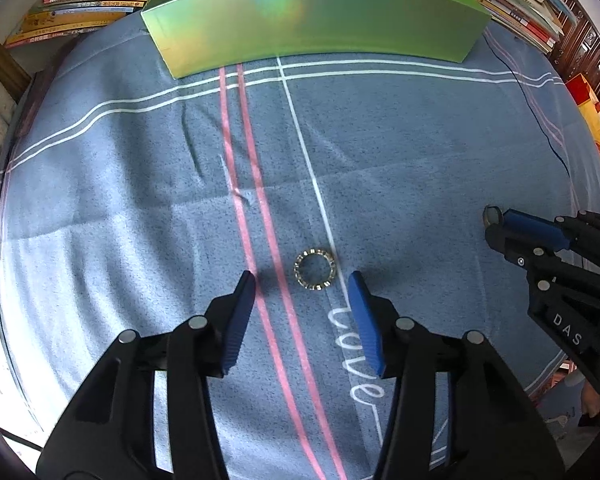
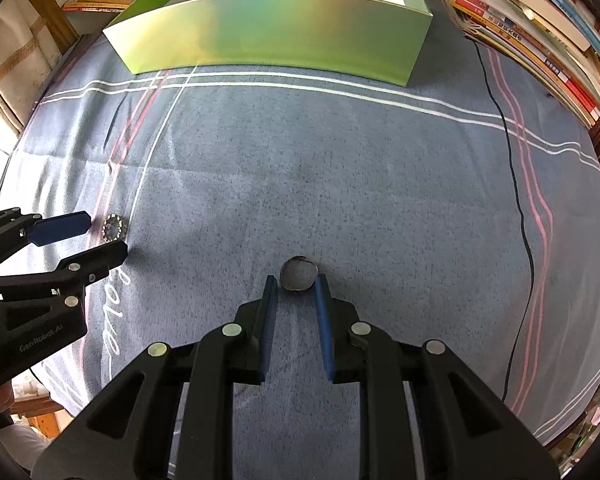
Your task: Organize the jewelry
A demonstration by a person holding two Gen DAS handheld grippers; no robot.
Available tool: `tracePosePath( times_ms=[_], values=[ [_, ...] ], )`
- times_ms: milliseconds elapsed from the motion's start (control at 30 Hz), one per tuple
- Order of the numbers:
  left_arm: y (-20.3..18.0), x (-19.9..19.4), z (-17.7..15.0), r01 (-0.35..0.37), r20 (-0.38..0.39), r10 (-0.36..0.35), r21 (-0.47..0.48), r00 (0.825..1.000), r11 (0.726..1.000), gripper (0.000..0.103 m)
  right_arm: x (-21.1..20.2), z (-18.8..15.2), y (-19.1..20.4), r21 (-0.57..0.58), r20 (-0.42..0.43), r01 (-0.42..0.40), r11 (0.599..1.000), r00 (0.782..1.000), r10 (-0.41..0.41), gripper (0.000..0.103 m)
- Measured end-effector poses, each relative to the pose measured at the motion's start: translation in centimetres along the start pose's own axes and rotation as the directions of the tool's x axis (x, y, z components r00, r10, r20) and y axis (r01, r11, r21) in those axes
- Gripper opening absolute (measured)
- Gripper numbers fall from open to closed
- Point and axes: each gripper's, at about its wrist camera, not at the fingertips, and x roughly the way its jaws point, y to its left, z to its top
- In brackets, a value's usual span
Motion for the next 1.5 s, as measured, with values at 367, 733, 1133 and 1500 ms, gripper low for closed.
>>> tracePosePath(
  times_ms=[367, 733, 1133, 1500],
  values=[
    [0.2, 0.1, 0.0, -0.003, 0.011, 0.003, 0.004, 1.0, 1.0, 0.039, 0.0, -0.3, 0.5, -0.01, 0.014, -0.022, 1.0, 1.0, 0.022, 0.019],
    [3.8, -0.5, -0.3, 0.062, 0.018, -0.06, -0.07, 0.998, 0.996, 0.027, -0.2, -0.2, -0.7, 0.013, 0.011, -0.036, 0.999, 0.999, 0.036, 0.018],
    [2.9, -0.5, -0.3, 0.024, 0.014, -0.024, -0.037, 1.0, 0.999, 0.045, -0.5, -0.5, -2.3, 0.055, 0.013, -0.028, 0.998, 1.0, 0.027, 0.032],
    [2.0, -0.2, 0.3, -0.025, 0.03, 0.025, -0.004, 0.999, 1.0, 0.038, -0.3, -0.4, -1.5, -0.01, 0.014, -0.009, 1.0, 1.0, 0.009, 0.032]
  ],
)
